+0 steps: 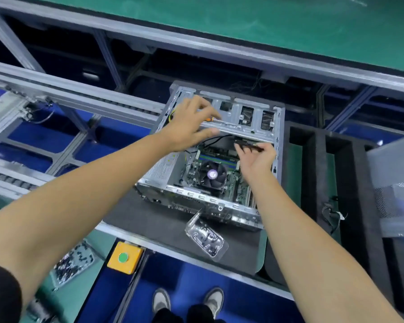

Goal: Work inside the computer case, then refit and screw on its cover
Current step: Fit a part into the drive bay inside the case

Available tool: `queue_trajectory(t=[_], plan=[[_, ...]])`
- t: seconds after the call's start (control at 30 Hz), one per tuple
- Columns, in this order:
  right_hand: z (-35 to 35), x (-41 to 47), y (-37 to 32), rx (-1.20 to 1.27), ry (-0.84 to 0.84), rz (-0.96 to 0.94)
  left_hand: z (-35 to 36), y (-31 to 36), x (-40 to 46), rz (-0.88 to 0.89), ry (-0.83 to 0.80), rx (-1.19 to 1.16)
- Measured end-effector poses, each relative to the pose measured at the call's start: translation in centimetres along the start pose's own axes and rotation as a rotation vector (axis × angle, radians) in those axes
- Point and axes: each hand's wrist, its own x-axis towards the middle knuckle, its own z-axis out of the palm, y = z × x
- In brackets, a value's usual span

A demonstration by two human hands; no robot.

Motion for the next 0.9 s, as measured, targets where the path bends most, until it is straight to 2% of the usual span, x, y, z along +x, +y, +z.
queue_trajectory(t=[0.17,0.27,0.37,0.5,0.53,0.63,0.73,0.83,0.9], plan=[[0.0,-0.2,0.0,-0.001,-0.031,0.007,-0.3,9.2,-5.1,0.531,-0.176,0.041],[-0.1,-0.3,-0.1,0.007,-0.032,0.014,1.4,12.1,-9.1,0.862,-0.288,0.242],[0.0,-0.6,-0.3,0.018,-0.043,0.006,2.6,13.4,-11.8,0.985,-0.412,0.503],[0.3,-1.0,-0.6,0.022,-0.022,-0.019,4.2,15.0,-13.2,0.898,-0.488,0.561],[0.4,-1.2,-0.7,0.018,-0.015,-0.028,5.0,15.3,-13.5,0.848,-0.555,0.538],[0.7,-1.6,-0.8,-0.014,0.01,-0.034,6.9,15.1,-14.2,0.475,-0.791,0.427],[0.6,-1.9,-0.7,0.002,-0.005,-0.025,7.6,14.5,-13.9,0.118,-0.795,0.204],[0.4,-1.5,-0.6,0.016,-0.044,-0.022,8.5,14.3,-13.5,-0.095,-0.802,0.037],[0.4,-1.4,-0.7,0.02,-0.059,-0.023,9.0,14.2,-13.5,-0.16,-0.842,-0.018]])
